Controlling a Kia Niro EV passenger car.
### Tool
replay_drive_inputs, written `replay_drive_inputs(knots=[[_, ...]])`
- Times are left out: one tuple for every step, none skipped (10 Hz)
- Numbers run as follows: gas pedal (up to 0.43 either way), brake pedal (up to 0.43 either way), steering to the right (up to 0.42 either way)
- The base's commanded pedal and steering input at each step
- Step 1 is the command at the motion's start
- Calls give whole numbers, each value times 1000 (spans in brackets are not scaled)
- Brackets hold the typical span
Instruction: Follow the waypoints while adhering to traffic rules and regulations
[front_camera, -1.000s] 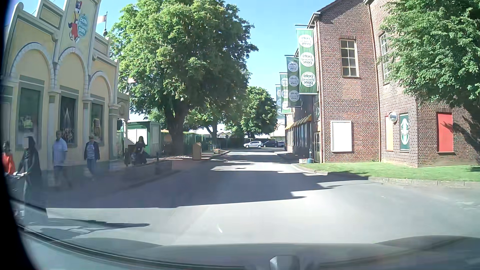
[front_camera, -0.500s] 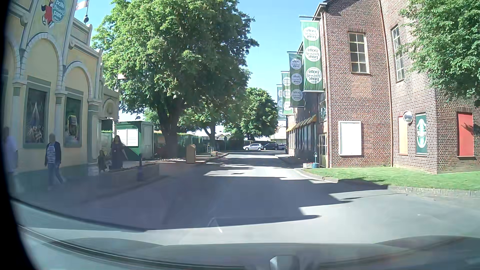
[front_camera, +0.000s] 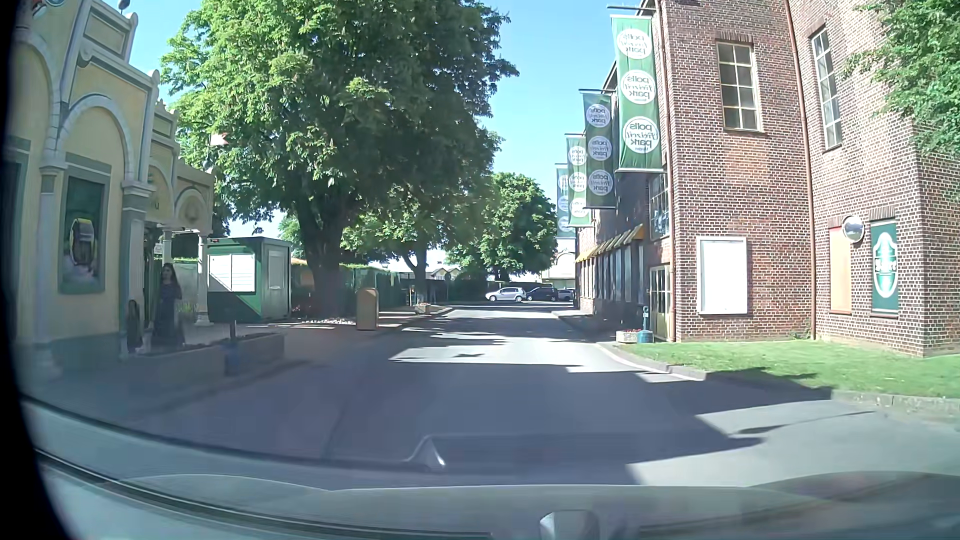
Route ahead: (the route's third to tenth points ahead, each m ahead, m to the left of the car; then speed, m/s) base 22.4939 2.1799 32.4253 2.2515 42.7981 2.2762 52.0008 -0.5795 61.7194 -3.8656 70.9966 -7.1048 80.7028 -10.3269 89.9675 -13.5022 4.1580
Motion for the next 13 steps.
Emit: replay_drive_inputs(knots=[[79, 6, -2], [79, 6, -2], [79, 6, -2], [79, 6, -2], [79, 6, -2], [79, 6, -2], [79, 6, -2], [79, 6, -2], [79, 6, -2], [79, 6, -2], [79, 6, -2], [79, 6, -2], [79, 6, -2]])
